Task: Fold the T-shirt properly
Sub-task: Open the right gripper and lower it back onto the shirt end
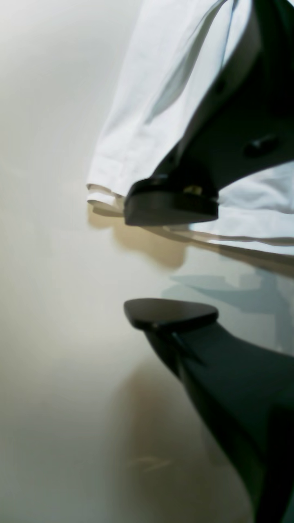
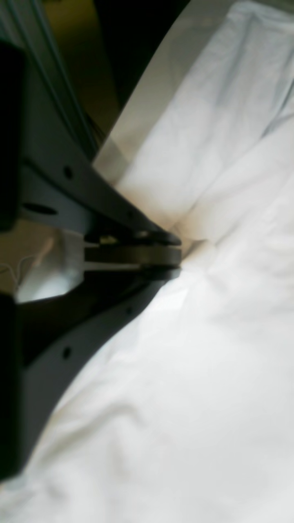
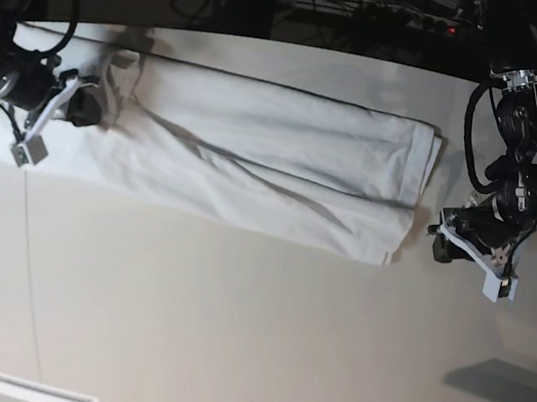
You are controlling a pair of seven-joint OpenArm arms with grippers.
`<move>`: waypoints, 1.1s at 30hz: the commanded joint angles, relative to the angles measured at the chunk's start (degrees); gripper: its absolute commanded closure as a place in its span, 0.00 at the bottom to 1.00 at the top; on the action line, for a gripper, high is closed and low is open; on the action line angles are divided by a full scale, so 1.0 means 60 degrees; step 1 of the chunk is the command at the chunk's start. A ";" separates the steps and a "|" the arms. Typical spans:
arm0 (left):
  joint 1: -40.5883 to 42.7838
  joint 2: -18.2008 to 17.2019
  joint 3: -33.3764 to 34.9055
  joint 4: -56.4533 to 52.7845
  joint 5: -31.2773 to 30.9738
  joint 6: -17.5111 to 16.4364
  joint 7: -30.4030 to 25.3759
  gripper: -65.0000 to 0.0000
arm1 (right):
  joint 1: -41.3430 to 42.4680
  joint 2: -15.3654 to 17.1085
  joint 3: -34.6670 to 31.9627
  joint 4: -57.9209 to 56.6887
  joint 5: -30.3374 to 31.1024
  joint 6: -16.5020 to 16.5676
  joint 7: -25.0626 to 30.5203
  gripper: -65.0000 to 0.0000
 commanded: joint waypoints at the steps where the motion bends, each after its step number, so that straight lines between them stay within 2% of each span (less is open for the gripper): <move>1: -0.0131 -0.0145 -0.0012 0.0139 -0.0093 -0.0058 -0.0185 0.57 | 0.0177 0.0145 -0.0167 0.0054 0.0065 0.0069 0.0250 1.00; 7: -0.0131 -0.0115 0.0003 0.0139 -0.0093 -0.0058 -0.0185 0.57 | 0.0587 0.0262 -0.1076 -0.0782 -0.0081 0.0083 0.1261 1.00; 11: -0.0131 -0.0130 0.0003 0.0139 -0.0093 -0.0058 -0.0185 0.57 | 0.0822 0.0804 -0.1706 -0.0826 -0.0096 0.0069 0.1730 1.00; 15: -0.0058 -0.0130 0.0003 0.0139 -0.0093 -0.0058 -0.0185 0.57 | 0.0880 0.1024 -0.1706 -0.0826 -0.0096 0.0069 0.1803 0.98; 17: -0.0043 -0.0130 0.0003 0.0139 -0.0093 -0.0058 -0.0185 0.57 | 0.0939 0.1097 -0.1691 -0.0826 -0.0081 0.0069 0.1803 0.81; 19: -0.0043 -0.0130 0.0003 0.0139 -0.0093 -0.0058 -0.0185 0.57 | 0.0939 0.1112 -0.1691 -0.0826 -0.0081 0.0069 0.1803 0.55; 21: -0.0043 -0.0130 0.0003 0.0139 -0.0093 -0.0058 -0.0185 0.57 | 0.0851 0.1112 -0.1676 -0.0782 -0.0052 0.0069 0.1847 0.33; 22: -0.0043 -0.0130 0.0003 0.0139 -0.0093 -0.0058 -0.0185 0.57 | 0.0792 0.1082 -0.1588 -0.0767 -0.0037 0.0069 0.1862 0.29; 26: -0.0043 -0.0130 0.0003 0.0139 -0.0093 -0.0058 -0.0185 0.57 | 0.0778 0.0921 -0.0621 -0.0239 -0.0052 0.0083 0.1876 0.29; 31: -0.0043 -0.0130 0.0003 0.0139 -0.0093 -0.0058 -0.0185 0.57 | 0.0690 0.0892 0.1782 0.0786 -0.0067 0.0083 0.1774 0.30; 33: -0.0043 -0.0130 0.0003 0.0139 -0.0093 -0.0058 -0.0185 0.57 | 0.0280 0.0892 0.2544 0.0786 -0.0067 0.0083 0.1774 0.40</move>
